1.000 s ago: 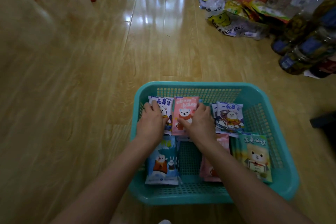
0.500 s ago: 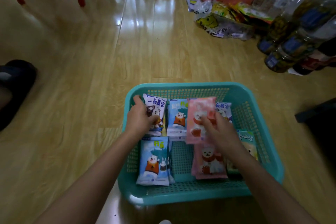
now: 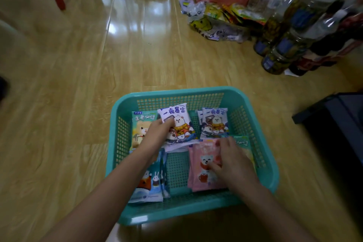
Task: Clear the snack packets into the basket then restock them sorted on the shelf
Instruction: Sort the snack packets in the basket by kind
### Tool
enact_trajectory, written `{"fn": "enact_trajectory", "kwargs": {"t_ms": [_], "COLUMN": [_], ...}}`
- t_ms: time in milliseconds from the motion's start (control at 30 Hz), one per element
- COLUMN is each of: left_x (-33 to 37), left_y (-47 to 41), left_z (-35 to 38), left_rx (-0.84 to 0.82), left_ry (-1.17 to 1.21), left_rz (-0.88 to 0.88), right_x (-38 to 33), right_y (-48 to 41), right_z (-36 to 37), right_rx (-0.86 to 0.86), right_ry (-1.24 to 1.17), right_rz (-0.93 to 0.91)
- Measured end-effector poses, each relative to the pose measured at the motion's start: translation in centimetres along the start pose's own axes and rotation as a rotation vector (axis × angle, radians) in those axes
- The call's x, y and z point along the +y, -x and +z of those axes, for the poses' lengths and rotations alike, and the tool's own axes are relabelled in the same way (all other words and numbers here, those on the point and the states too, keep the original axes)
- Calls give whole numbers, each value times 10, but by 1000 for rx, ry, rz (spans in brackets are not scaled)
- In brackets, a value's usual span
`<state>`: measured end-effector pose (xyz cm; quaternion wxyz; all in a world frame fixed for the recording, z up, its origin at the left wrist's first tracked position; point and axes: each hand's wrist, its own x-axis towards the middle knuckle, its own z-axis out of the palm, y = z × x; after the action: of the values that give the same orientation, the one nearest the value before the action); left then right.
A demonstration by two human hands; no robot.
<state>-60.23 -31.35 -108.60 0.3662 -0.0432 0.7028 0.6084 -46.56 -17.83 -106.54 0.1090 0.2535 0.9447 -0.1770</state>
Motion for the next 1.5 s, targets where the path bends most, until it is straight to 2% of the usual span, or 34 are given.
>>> {"fn": "enact_trajectory", "kwargs": {"t_ms": [167,367,500,567,700,800,900,1000,1100,1333,1500], "left_x": [8,1,-8,-8,-7,-14,-25,-36,-42,-36,-25], "left_y": [-20,-43,-49,-47,-27,-9,-1,-1,-2,-12,-16], "left_z": [41,90,104,102,69,20,-24,-45,-49,-50,-53], "left_rx": [-76,28,174,242,339,521,628,530,445,439,354], "left_ry": [-139,-136,-572,-695,-730,-757,-743,-799,-836,-824,-645], "left_rz": [69,115,275,378,552,634,538,345,276,225,104], "right_x": [29,53,53,49,27,-2,-31,-55,-71,-75,-77], "right_y": [-39,-64,-64,-63,-66,-71,-79,-83,-85,-92,-94], "right_z": [-42,-63,-60,-55,-45,-33,-10,14,31,50,46], "right_rx": [161,167,145,142,196,271,126,-7,-36,-87,-80], "right_ry": [-134,-153,-159,-167,-300,-407,-372,-254,-213,-204,-239], "right_rz": [1,19,18,1,-56,-124,-122,-79,-18,65,59]}}
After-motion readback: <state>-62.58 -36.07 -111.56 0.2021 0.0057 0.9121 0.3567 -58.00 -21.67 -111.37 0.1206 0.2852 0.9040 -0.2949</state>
